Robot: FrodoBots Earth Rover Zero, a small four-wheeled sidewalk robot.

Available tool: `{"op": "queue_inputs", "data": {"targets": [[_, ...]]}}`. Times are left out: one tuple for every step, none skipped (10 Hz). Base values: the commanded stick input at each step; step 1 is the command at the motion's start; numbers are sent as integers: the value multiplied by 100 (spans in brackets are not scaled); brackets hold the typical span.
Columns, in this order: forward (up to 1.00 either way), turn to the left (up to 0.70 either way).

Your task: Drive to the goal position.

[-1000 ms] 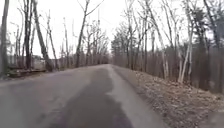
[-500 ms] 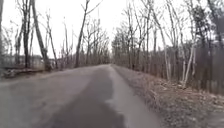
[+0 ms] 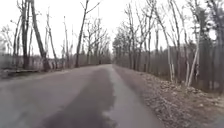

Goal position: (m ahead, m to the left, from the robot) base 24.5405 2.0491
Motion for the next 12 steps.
{"op": "queue_inputs", "data": {"targets": [[85,1],[85,0],[85,0],[85,0],[85,0],[85,0],[85,0],[85,0],[85,0],[85,0],[85,0],[85,0]]}}
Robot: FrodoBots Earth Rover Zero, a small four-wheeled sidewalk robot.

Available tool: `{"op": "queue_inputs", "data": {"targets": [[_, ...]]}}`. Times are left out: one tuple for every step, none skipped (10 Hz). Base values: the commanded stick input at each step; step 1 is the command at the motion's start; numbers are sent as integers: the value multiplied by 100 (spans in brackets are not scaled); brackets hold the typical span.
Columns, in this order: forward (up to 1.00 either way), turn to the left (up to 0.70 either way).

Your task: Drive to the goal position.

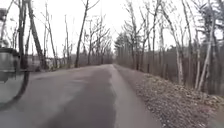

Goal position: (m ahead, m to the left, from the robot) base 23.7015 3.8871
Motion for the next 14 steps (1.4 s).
{"op": "queue_inputs", "data": {"targets": [[85,0],[85,0],[85,0],[85,0],[85,0],[85,0],[85,0],[85,0],[85,0],[85,0],[85,0],[85,0],[85,0],[85,0]]}}
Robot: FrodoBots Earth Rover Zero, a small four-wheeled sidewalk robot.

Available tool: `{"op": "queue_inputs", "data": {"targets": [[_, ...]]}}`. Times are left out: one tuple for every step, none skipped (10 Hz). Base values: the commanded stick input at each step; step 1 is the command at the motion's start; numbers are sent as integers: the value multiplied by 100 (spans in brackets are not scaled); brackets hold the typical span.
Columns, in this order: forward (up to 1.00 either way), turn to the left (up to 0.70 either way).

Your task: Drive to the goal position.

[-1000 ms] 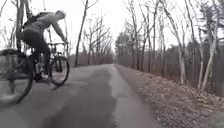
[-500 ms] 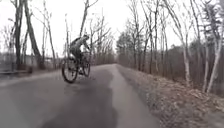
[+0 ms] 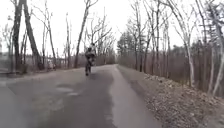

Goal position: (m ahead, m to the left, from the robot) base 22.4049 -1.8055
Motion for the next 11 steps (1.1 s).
{"op": "queue_inputs", "data": {"targets": [[85,0],[85,0],[85,0],[85,0],[85,0],[85,0],[85,0],[85,0],[85,0],[85,0],[85,0]]}}
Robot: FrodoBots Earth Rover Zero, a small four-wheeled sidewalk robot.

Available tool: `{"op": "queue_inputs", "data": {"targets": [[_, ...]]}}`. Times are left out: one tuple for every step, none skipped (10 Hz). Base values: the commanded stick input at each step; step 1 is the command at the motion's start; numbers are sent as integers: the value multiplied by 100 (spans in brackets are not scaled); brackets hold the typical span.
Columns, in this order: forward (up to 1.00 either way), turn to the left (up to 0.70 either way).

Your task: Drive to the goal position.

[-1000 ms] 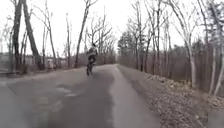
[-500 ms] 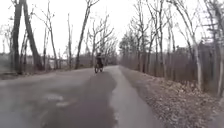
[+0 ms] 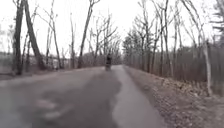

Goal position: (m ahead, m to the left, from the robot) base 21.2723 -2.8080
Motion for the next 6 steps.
{"op": "queue_inputs", "data": {"targets": [[85,0],[85,-34],[85,-34],[85,-34],[85,-34],[85,0]]}}
